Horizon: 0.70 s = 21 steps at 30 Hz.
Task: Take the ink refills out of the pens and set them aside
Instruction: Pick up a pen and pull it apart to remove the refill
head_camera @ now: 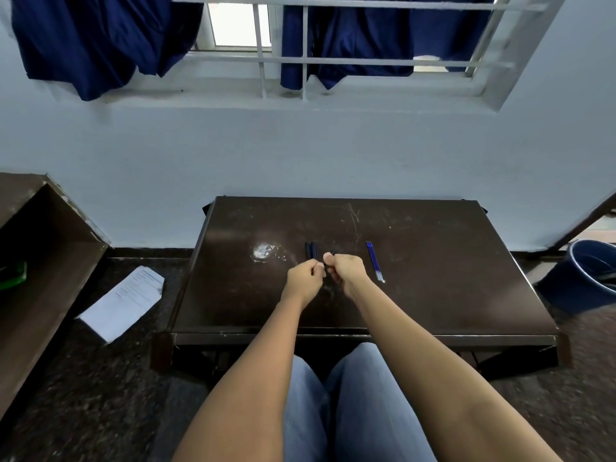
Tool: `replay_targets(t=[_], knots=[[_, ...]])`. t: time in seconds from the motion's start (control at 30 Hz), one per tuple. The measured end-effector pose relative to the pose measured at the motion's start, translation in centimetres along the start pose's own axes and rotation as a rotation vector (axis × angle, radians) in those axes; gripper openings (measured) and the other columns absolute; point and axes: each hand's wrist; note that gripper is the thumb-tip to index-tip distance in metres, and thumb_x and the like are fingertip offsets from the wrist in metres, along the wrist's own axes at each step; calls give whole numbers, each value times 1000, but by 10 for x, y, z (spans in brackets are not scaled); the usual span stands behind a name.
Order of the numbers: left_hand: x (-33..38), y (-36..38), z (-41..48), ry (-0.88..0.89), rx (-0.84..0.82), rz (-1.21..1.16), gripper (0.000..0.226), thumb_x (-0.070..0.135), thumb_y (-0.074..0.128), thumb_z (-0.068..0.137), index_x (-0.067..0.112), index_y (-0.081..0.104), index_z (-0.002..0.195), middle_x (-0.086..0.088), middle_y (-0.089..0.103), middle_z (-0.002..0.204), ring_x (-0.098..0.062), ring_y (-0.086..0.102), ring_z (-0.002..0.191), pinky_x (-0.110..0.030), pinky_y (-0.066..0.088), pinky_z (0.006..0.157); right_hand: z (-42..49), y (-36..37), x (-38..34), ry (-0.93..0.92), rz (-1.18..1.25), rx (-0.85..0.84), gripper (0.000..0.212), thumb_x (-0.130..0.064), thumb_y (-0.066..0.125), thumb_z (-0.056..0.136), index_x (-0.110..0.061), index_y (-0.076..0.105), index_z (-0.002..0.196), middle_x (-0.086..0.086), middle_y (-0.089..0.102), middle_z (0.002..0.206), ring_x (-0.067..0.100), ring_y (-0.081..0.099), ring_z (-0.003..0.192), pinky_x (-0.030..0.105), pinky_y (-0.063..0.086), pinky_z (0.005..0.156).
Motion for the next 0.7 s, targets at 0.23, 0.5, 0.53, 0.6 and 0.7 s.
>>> replay_targets(t=[0.23,0.5,0.53,0.6,0.7], knots=[[-8,4,-9,20,26,53,22,41,43,95,28,54,81,1,63,83,-20,56,79,-30,37,63,-2,1,-10,112,158,-14,28,6,42,93,3,66,107,7,60,81,10,51,63,15,45,48],[-24,16,-11,-78,58,17,35,37,36,100,18,62,86,2,58,71,-15,55,66,-30,43,61,20,-12,-20,148,265,105,13,-3,51,94,-2,64,97,10,58,76,13,50,59,24,50,62],[-28,16,-9,-103,65,7,33,35,37,99,17,63,88,1,58,72,-14,55,65,-29,42,60,26,-14,-18,137,192,128,14,-4,54,93,0,64,101,12,60,80,14,53,59,27,53,64],[-34,14,-5,-156,62,-57,29,27,38,98,16,64,92,-1,61,77,-12,54,65,-25,43,58,37,-18,-10,106,20,150,20,-9,60,91,3,64,106,15,64,94,17,59,63,31,57,67],[-37,11,2,-189,31,-106,27,18,39,99,11,65,102,0,63,81,-3,52,66,-10,38,53,53,-20,11,81,-286,163,29,-23,67,88,1,65,103,15,69,99,21,67,71,36,60,76]])
Point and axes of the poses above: each hand's wrist, its own z-axis towards the middle knuckle, its own y-axis out of the palm, x = y × z
